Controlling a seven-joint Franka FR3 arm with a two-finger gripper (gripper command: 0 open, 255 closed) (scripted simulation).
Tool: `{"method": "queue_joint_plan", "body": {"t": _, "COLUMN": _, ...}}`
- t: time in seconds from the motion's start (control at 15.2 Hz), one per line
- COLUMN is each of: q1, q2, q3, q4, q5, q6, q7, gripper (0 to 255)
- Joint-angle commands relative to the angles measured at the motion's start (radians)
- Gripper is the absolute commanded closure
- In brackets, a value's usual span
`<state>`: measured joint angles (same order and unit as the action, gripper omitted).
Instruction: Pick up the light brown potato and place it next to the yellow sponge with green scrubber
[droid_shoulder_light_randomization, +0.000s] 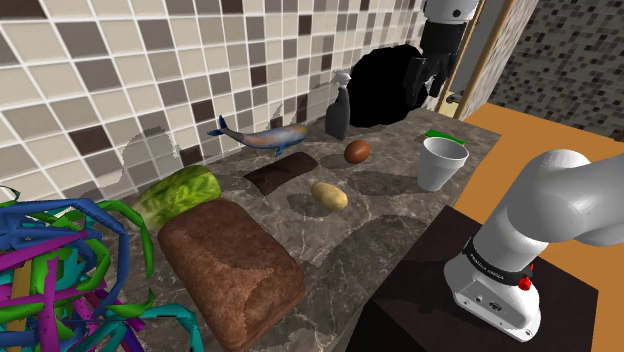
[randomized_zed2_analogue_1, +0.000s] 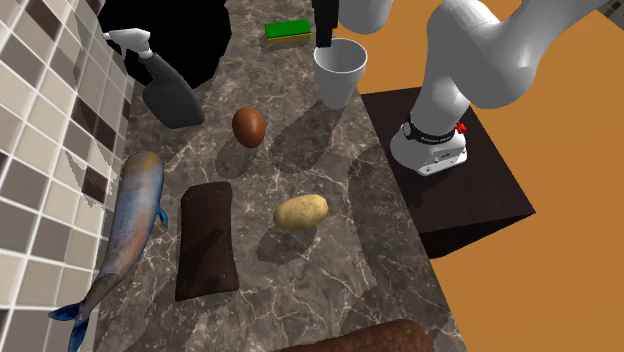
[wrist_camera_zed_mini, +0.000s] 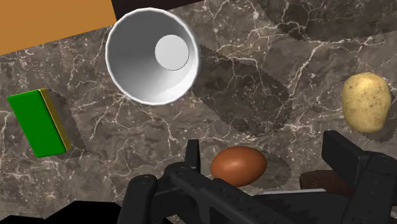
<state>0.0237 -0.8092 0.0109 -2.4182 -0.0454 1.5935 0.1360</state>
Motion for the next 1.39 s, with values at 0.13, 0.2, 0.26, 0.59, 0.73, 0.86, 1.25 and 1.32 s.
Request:
{"method": "queue_joint_plan", "body": {"t": 0.13, "q1": 0.013, "q2": 0.034, "q3": 0.028, "q4": -0.022, "q5": 0.023, "q6": 0.044, "q7": 0.03, "gripper": 0}}
{"method": "queue_joint_plan", "body": {"t": 0.2, "q1": 0.02, "q2": 0.053, "q3": 0.042, "q4": -0.031, "q5": 0.034, "q6": 0.066, "q7": 0.045, "gripper": 0}}
{"method": "queue_joint_plan", "body": {"t": 0.26, "q1": 0.027, "q2": 0.074, "q3": 0.056, "q4": -0.039, "q5": 0.045, "q6": 0.088, "q7": 0.059, "gripper": 0}}
{"method": "queue_joint_plan", "body": {"t": 0.59, "q1": 0.06, "q2": 0.193, "q3": 0.125, "q4": -0.062, "q5": 0.094, "q6": 0.203, "q7": 0.13, "gripper": 0}}
{"method": "queue_joint_plan", "body": {"t": 0.73, "q1": 0.072, "q2": 0.249, "q3": 0.152, "q4": -0.063, "q5": 0.111, "q6": 0.249, "q7": 0.157, "gripper": 0}}
{"method": "queue_joint_plan", "body": {"t": 0.86, "q1": 0.083, "q2": 0.309, "q3": 0.179, "q4": -0.059, "q5": 0.125, "q6": 0.295, "q7": 0.184, "gripper": 0}}
{"method": "queue_joint_plan", "body": {"t": 1.25, "q1": 0.112, "q2": 0.508, "q3": 0.257, "q4": -0.018, "q5": 0.148, "q6": 0.424, "q7": 0.268, "gripper": 0}}
{"method": "queue_joint_plan", "body": {"t": 1.32, "q1": 0.116, "q2": 0.544, "q3": 0.27, "q4": -0.007, "q5": 0.148, "q6": 0.444, "q7": 0.283, "gripper": 0}}
